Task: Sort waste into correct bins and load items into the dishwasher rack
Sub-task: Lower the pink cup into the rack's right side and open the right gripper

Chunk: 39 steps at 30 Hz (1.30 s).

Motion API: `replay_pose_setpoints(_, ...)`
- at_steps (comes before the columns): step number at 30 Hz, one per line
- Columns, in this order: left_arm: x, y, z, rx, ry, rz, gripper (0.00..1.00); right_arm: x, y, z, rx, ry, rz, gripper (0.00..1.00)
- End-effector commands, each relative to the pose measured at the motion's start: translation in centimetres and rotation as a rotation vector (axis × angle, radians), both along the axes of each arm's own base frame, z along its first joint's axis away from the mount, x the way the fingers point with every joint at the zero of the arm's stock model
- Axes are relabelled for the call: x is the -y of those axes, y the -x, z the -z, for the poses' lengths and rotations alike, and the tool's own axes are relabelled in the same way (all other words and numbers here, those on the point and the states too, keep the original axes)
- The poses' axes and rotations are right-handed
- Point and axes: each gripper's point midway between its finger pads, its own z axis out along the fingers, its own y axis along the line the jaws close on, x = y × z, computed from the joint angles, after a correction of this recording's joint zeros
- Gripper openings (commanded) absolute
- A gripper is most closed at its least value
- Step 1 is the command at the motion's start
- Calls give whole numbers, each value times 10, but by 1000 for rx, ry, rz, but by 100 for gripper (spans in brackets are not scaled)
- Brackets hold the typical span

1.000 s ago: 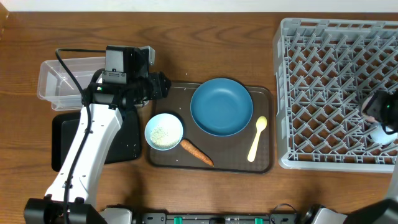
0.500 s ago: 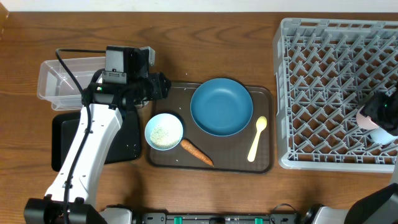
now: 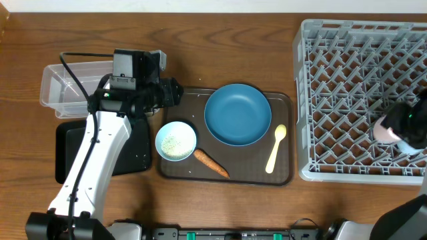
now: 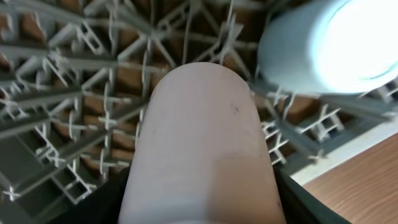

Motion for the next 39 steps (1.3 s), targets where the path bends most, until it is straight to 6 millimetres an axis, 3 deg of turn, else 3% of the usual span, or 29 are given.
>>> replay_pose_setpoints(1,-4,-4,-6,26,-19,3,45,-8,3,8,-17,-57,12,1)
replay_pose_setpoints(8,-4,-4,-6,26,-19,3,44,-7,5,9,-26,-50,15,6)
replay_pose_setpoints(13,-4,-4,-6,26,-19,3,45,-6,4,9,-25,-49,15,43)
replay_pose_setpoints(17,-4,-4,-6,25,-19,3,45,-6,4,9,-24,-48,15,52)
replay_pose_setpoints(20,-4,-4,-6,25,-19,3,45,-6,3,8,-20,-46,15,68)
replay_pose_setpoints(24,-4,-4,-6,25,-19,3,45,-5,2,8,-14,-43,15,78)
replay_pose_setpoints(32,-4,-4,-6,25,-19,3,45,-5,-3,7,10,-47,10,88)
replay_pose_setpoints(36,-4,-4,-6,25,-19,3,45,-13,-16,3,74,-94,-16,86)
replay_pose_setpoints(39,-4,-4,-6,25,-19,3,45,-30,-35,-5,174,-168,-136,81)
